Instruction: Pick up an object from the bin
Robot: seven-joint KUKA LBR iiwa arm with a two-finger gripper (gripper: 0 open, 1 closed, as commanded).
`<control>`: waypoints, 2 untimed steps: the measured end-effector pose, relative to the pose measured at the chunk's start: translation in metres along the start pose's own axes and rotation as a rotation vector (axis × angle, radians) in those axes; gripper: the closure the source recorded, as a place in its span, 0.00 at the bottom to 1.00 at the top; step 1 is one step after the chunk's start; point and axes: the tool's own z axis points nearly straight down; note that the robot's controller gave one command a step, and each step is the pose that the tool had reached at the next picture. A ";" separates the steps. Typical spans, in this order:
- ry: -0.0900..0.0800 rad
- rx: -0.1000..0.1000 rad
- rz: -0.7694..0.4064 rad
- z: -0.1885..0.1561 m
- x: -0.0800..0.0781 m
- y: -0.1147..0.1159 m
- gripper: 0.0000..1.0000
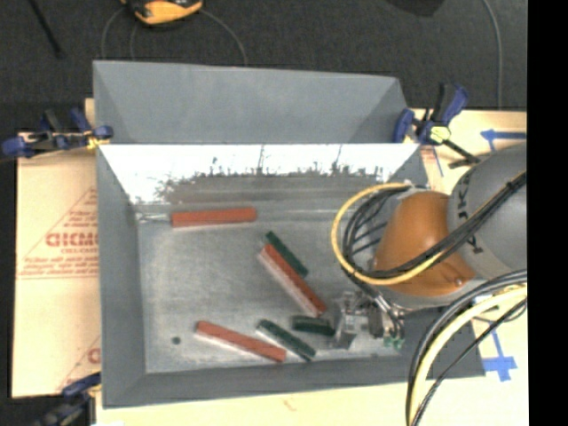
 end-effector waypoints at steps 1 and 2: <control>0.000 0.000 -0.001 0.000 0.000 0.000 1.00; 0.003 0.000 0.010 -0.025 0.005 0.017 1.00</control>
Offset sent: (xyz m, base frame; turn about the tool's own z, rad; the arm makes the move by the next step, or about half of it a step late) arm -0.0027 0.0225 0.0316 0.0133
